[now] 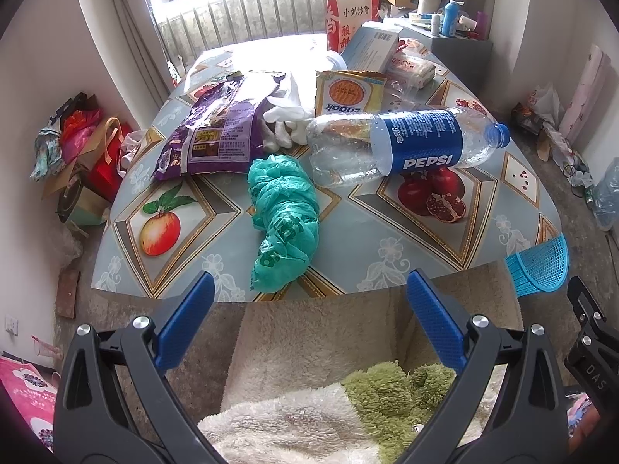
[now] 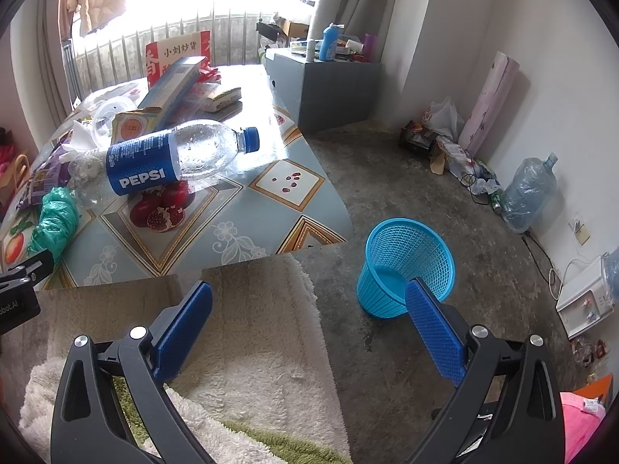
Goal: Collect trash
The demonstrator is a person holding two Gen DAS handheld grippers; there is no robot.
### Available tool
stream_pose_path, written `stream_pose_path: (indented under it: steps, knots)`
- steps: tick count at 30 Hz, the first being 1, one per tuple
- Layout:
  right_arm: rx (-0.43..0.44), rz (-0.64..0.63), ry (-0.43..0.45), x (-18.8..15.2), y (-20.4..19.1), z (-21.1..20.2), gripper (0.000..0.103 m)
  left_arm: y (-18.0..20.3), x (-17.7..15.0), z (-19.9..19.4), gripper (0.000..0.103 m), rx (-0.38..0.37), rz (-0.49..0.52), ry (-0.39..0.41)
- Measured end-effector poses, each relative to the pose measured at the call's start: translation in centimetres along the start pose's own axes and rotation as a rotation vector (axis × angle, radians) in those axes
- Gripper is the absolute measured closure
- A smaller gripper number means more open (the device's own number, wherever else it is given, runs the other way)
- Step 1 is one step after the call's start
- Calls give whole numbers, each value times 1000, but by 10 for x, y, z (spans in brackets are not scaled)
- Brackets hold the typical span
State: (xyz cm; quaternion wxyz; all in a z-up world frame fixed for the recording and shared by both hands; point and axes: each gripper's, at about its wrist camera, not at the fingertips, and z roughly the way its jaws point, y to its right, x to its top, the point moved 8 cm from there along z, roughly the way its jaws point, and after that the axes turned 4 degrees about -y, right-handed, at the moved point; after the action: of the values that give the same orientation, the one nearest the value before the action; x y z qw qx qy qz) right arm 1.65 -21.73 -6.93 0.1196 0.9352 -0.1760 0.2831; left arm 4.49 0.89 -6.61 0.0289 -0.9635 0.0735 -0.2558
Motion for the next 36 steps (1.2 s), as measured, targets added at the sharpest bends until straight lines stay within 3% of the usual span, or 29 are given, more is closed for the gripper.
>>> stream_pose_path:
  steps: [36]
  knots:
    - [3, 2, -4, 1, -3, 1, 6, -8, -2, 10, 7, 15, -15, -14]
